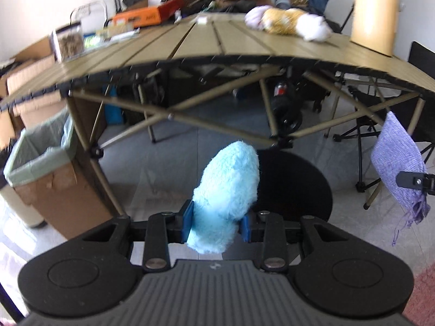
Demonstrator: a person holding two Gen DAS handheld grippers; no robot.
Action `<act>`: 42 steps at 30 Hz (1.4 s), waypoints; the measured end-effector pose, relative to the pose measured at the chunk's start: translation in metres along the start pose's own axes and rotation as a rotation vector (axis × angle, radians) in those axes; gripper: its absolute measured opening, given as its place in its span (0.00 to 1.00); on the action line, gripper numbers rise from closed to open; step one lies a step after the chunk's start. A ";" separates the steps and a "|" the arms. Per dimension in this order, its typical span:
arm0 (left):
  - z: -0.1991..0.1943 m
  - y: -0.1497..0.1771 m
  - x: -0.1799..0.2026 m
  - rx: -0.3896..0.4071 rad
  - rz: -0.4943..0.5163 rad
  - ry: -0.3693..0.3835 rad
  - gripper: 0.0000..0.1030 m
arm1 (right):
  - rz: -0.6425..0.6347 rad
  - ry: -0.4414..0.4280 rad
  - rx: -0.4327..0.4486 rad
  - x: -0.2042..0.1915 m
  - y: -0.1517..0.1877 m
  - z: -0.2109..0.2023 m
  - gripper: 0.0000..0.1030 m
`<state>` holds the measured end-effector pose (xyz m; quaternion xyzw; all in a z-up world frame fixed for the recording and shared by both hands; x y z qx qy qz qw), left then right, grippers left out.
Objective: Collect trash
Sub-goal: 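Lower the blue plush into the bin and open the left tool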
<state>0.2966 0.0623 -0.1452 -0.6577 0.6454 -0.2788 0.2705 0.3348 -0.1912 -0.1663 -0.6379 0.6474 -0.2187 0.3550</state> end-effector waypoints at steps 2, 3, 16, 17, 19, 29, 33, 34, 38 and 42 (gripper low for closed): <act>0.004 0.001 -0.004 -0.019 -0.017 -0.006 0.33 | 0.001 0.003 -0.012 0.000 0.001 0.005 0.09; 0.006 0.002 -0.005 -0.027 -0.023 -0.007 0.33 | 0.003 0.003 -0.016 0.001 0.001 0.007 0.09; 0.034 0.003 -0.020 -0.133 -0.088 -0.037 0.33 | 0.036 0.028 -0.062 0.005 -0.007 0.034 0.09; 0.038 0.003 -0.021 -0.144 -0.094 -0.038 0.33 | 0.043 0.028 -0.070 0.006 -0.007 0.037 0.09; 0.044 0.001 -0.022 -0.162 -0.102 -0.043 0.33 | 0.050 0.031 -0.079 0.007 -0.005 0.041 0.09; 0.071 -0.006 -0.007 -0.235 -0.125 -0.022 0.33 | 0.077 0.061 -0.091 0.020 -0.004 0.051 0.09; 0.079 -0.011 0.006 -0.248 -0.121 -0.006 0.33 | 0.087 0.080 -0.087 0.028 -0.003 0.051 0.09; 0.081 -0.012 0.010 -0.251 -0.119 -0.002 0.33 | 0.089 0.084 -0.085 0.031 -0.002 0.050 0.09; 0.090 -0.017 0.026 -0.265 -0.110 0.019 0.33 | 0.102 0.101 -0.081 0.042 -0.001 0.049 0.09; 0.096 -0.022 0.043 -0.273 -0.106 0.039 0.33 | 0.121 0.116 -0.081 0.053 0.000 0.048 0.09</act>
Point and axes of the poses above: each gripper's, at about its wrist camera, not at the fingertips, and z roughly the way its jaws point, x to its right, y to its underside, the point moved 8 cm from there along z, roughly the way its jaws point, and after that the axes turned 5 degrees about y, right-handed, at the moved point
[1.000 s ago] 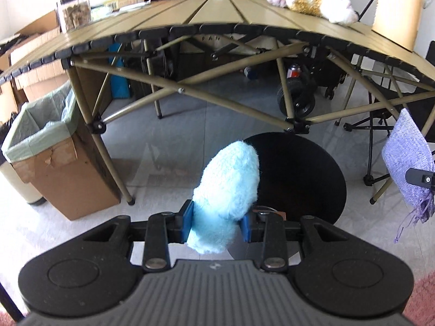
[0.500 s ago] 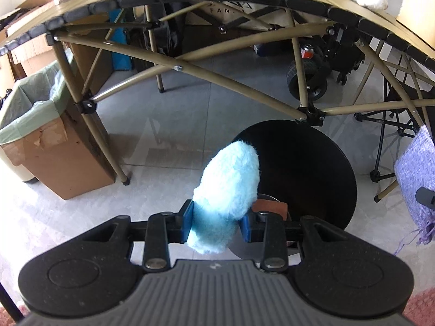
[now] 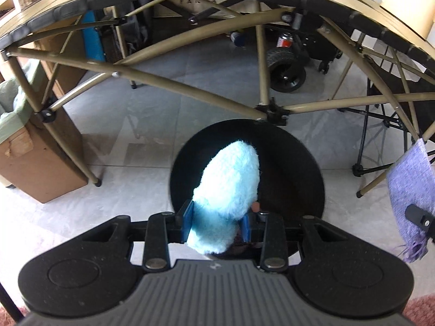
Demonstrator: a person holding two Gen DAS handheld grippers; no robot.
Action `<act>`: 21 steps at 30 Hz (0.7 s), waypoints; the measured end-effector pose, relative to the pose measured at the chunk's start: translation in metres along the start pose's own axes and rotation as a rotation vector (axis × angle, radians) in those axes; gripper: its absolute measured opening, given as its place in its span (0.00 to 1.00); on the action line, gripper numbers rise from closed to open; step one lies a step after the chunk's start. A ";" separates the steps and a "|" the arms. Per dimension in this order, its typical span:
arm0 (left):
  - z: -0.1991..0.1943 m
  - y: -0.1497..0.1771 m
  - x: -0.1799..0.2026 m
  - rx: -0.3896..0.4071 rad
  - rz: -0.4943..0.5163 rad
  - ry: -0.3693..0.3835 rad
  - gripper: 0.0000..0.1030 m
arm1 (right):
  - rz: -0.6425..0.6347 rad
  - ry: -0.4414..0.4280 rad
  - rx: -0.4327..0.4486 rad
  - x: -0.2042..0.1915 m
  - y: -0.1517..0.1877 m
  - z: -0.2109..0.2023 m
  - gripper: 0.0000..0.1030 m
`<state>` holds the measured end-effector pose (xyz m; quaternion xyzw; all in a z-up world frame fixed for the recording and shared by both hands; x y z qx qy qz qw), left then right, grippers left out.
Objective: Collect trash
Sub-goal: 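Lower the blue plush into the bin and open the left tool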
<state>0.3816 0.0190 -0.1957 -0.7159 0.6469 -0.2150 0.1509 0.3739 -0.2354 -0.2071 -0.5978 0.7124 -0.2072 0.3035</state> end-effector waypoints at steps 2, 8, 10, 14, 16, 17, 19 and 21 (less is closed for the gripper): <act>0.003 -0.002 0.009 -0.005 0.003 0.008 0.33 | 0.012 0.009 -0.001 0.007 0.000 0.000 0.09; 0.013 -0.008 0.031 -0.030 -0.003 0.031 0.33 | 0.043 0.040 -0.002 0.025 0.000 0.001 0.09; 0.017 -0.010 0.036 -0.039 -0.014 0.036 0.33 | 0.051 0.050 -0.003 0.030 0.001 0.000 0.09; 0.025 -0.014 0.042 -0.062 -0.045 0.039 0.33 | 0.060 0.067 -0.005 0.040 0.003 0.001 0.09; 0.031 -0.015 0.044 -0.080 -0.067 0.042 0.33 | 0.063 0.072 -0.008 0.044 0.003 0.002 0.09; 0.034 -0.016 0.044 -0.088 -0.076 0.045 0.33 | 0.064 0.074 -0.010 0.045 0.004 0.003 0.09; 0.039 -0.016 0.045 -0.104 -0.094 0.045 0.33 | 0.065 0.079 -0.011 0.046 0.004 0.004 0.09; 0.045 -0.015 0.046 -0.121 -0.110 0.046 0.33 | 0.064 0.082 -0.012 0.047 0.005 0.005 0.09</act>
Point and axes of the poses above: each gripper's, at about its wrist camera, not at the fingertips, and z roughly the way its jaws point, x to its right, y to its underside, the point moved 8 cm from there along z, roughly the way its jaws point, and after that the axes turned 5 degrees about y, right-handed, at the moved point
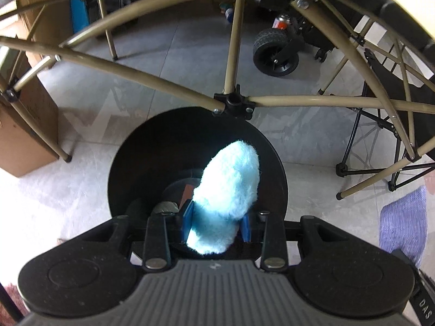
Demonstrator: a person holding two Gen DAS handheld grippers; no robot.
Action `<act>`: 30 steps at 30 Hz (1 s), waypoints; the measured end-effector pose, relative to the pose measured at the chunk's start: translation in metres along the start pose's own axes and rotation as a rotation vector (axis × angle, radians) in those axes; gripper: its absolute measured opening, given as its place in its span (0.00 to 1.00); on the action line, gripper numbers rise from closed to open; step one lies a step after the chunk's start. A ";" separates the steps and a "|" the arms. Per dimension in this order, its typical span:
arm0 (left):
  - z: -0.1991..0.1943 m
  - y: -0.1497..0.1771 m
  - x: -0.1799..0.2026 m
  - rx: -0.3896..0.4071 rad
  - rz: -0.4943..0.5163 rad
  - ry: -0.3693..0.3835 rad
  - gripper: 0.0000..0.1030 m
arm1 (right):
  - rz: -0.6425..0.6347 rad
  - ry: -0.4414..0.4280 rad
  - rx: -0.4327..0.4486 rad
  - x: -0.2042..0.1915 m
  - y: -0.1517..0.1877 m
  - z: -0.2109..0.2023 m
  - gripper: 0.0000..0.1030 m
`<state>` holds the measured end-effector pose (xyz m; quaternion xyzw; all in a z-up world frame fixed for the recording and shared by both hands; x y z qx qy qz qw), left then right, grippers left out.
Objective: Collect trash
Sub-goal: 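Lower the blue plush into the bin and open the left tool, then move the right tool over the bin and open it to drop the lavender pouch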
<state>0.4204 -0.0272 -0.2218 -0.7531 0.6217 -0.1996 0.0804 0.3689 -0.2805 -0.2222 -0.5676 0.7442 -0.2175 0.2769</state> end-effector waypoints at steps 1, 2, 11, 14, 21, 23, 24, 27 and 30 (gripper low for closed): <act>0.003 0.000 0.000 -0.008 -0.009 0.001 0.33 | 0.000 0.003 0.002 0.000 0.000 0.000 0.09; 0.005 0.001 0.000 -0.017 -0.017 0.001 0.33 | 0.001 0.008 0.005 0.001 0.000 0.000 0.09; 0.015 0.003 0.005 -0.055 -0.041 0.002 0.33 | 0.007 0.037 0.003 0.005 0.000 0.003 0.09; 0.017 0.004 0.006 -0.058 -0.038 0.005 0.33 | 0.006 0.033 0.002 0.005 0.000 0.002 0.09; 0.017 0.004 0.007 -0.059 -0.036 -0.003 0.46 | 0.008 0.033 -0.001 0.006 0.000 0.002 0.09; 0.018 0.005 0.006 -0.064 -0.038 -0.015 0.77 | 0.009 0.034 0.001 0.006 0.000 0.002 0.09; 0.017 0.005 0.005 -0.065 -0.045 -0.026 0.94 | 0.009 0.034 0.001 0.006 0.000 0.002 0.09; 0.014 0.003 0.003 -0.055 -0.045 -0.054 1.00 | 0.008 0.033 -0.001 0.006 0.000 0.002 0.09; 0.015 0.005 0.002 -0.071 -0.037 -0.057 1.00 | 0.006 0.031 0.000 0.006 0.000 0.002 0.09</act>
Point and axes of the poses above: each gripper's, at about its wrist camera, not at the fingertips, and z roughly the way its jaws point, x to its right, y to its underside, the point moved 8 cm from there along z, roughly the way its jaws point, and after that the axes turned 5 degrees about y, right-handed, at the moved point
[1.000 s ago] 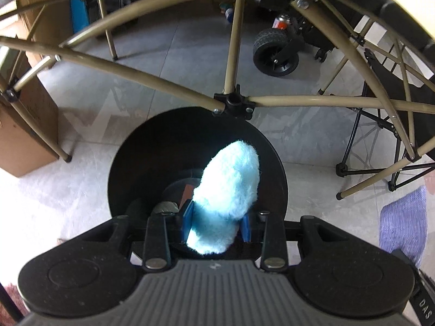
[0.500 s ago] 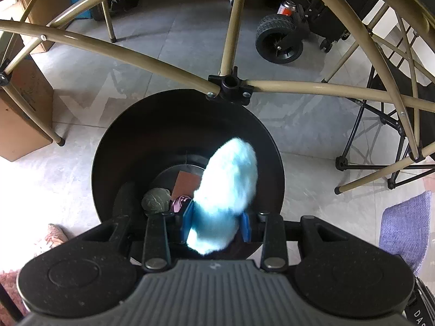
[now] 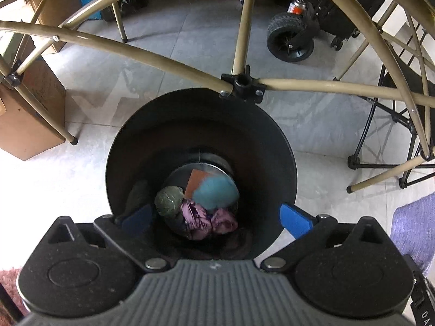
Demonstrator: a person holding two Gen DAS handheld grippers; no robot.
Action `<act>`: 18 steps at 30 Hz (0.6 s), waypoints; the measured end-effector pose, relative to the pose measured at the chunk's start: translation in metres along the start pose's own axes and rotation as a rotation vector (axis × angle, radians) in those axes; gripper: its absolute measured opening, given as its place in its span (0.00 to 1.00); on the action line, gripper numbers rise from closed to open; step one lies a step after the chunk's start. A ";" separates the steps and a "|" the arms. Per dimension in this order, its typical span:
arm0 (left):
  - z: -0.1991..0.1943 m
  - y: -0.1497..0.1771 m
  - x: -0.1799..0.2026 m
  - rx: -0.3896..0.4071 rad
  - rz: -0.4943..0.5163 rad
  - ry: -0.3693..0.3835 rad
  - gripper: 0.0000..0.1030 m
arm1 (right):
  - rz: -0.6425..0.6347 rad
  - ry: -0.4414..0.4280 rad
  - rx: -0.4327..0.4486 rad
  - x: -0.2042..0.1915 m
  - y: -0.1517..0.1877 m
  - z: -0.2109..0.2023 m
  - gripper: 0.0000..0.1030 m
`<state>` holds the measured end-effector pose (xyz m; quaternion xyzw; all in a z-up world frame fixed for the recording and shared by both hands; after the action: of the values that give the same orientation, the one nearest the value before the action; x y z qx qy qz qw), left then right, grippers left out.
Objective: Collect trash
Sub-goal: 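Move the right tool over the bin and open it to drop the lavender pouch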
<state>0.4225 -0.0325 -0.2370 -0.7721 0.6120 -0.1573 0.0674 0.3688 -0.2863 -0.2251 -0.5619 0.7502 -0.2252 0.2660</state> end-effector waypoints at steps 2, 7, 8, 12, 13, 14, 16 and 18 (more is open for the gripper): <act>0.001 0.001 0.000 -0.008 0.003 0.000 1.00 | 0.000 -0.001 -0.001 0.000 0.000 0.000 0.09; -0.001 0.002 -0.001 -0.004 0.010 0.001 1.00 | -0.002 -0.004 -0.001 -0.001 0.000 0.000 0.09; -0.001 0.002 0.000 -0.004 0.012 0.002 1.00 | -0.003 -0.004 -0.002 -0.001 0.000 0.000 0.09; -0.001 0.003 0.000 -0.003 0.019 0.003 1.00 | -0.006 -0.007 -0.003 -0.002 0.000 -0.001 0.09; -0.001 0.003 0.000 -0.002 0.020 0.003 1.00 | -0.006 -0.007 -0.002 -0.002 0.000 -0.001 0.09; -0.002 0.002 0.000 -0.001 0.021 0.003 1.00 | -0.007 -0.008 -0.003 -0.002 0.000 -0.001 0.09; -0.003 0.002 -0.001 0.002 0.021 0.002 1.00 | -0.011 -0.011 -0.003 -0.003 0.000 -0.001 0.09; -0.004 0.002 -0.003 0.004 0.019 0.002 1.00 | -0.014 -0.015 -0.003 -0.006 0.000 -0.001 0.09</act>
<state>0.4187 -0.0301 -0.2341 -0.7659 0.6191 -0.1588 0.0699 0.3696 -0.2802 -0.2228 -0.5694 0.7445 -0.2216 0.2691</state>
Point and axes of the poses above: each gripper's, at about its wrist camera, not at the fingertips, and z roughly the way its jaws point, x to its right, y to its underside, the point moved 8 cm from there along z, roughly the way its jaws point, and after that the axes turned 5 degrees about y, right-handed, at the moved point
